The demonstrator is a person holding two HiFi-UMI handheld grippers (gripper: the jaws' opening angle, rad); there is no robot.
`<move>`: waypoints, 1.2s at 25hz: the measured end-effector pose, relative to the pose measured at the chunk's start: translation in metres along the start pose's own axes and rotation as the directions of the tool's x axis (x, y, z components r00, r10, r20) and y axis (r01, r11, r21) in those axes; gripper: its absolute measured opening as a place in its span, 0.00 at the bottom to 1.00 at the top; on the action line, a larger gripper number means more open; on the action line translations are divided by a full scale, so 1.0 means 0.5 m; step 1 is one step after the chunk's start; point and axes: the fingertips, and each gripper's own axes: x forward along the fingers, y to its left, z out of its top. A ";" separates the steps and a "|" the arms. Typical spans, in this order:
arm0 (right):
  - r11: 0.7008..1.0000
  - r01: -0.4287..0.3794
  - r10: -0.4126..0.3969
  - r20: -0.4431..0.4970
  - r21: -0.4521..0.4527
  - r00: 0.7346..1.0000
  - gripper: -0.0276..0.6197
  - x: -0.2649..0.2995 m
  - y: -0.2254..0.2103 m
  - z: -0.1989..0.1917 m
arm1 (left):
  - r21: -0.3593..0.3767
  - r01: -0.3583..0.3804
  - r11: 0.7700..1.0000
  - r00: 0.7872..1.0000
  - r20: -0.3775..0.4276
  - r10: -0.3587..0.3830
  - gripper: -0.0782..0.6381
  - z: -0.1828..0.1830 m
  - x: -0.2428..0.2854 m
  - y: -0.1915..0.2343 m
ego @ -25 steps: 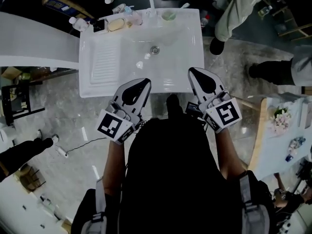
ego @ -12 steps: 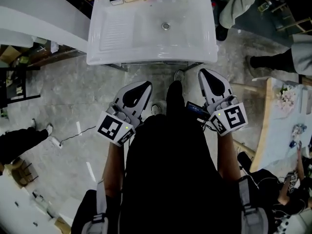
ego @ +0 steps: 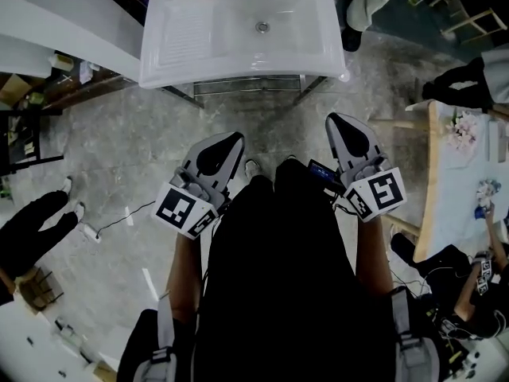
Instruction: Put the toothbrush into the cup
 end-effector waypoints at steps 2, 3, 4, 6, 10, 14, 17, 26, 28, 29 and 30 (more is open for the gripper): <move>1.000 0.004 -0.004 0.005 0.004 1.000 0.07 -0.021 -0.010 0.004 | 0.006 0.002 1.000 1.000 0.008 -0.003 0.12 0.007 0.008 -0.018; 1.000 0.004 -0.004 0.005 0.004 1.000 0.07 -0.030 -0.014 0.005 | 0.007 0.004 1.000 1.000 0.011 -0.004 0.12 0.010 0.012 -0.026; 1.000 0.003 -0.003 0.004 0.003 1.000 0.07 -0.039 -0.018 0.005 | 0.007 0.005 1.000 1.000 0.014 -0.005 0.12 0.013 0.017 -0.035; 1.000 0.001 -0.001 0.001 0.004 1.000 0.07 -0.057 -0.027 0.003 | 0.011 0.008 1.000 1.000 0.019 -0.008 0.12 0.018 0.029 -0.052; 1.000 -0.013 0.013 0.004 0.011 1.000 0.07 -0.095 -0.042 -0.004 | 0.020 0.016 1.000 1.000 0.024 -0.016 0.12 0.020 0.054 -0.091; 0.999 -0.047 0.047 0.011 0.006 0.999 0.07 -0.123 -0.048 -0.010 | 0.024 0.022 0.999 1.000 0.017 -0.022 0.12 0.015 0.076 -0.130; 0.998 -0.066 0.066 0.017 0.005 0.998 0.07 -0.128 -0.053 -0.011 | 0.034 0.028 0.999 1.000 0.011 -0.029 0.12 0.014 0.086 -0.145; 0.996 -0.086 0.085 0.015 0.018 0.996 0.07 -0.122 -0.055 -0.017 | 0.038 0.033 0.999 0.999 0.002 -0.033 0.12 0.015 0.102 -0.154; 0.996 -0.086 0.086 0.016 0.020 0.996 0.07 -0.121 -0.053 -0.017 | 0.032 0.035 0.999 0.999 0.000 -0.035 0.12 0.013 0.102 -0.152; 0.996 -0.087 0.086 0.017 0.018 0.996 0.07 -0.120 -0.052 -0.017 | 0.030 0.036 0.999 0.999 -0.001 -0.036 0.12 0.012 0.102 -0.151; 0.996 -0.086 0.086 0.016 0.018 0.996 0.07 -0.119 -0.052 -0.017 | 0.029 0.038 0.999 0.999 -0.002 -0.038 0.12 0.011 0.102 -0.150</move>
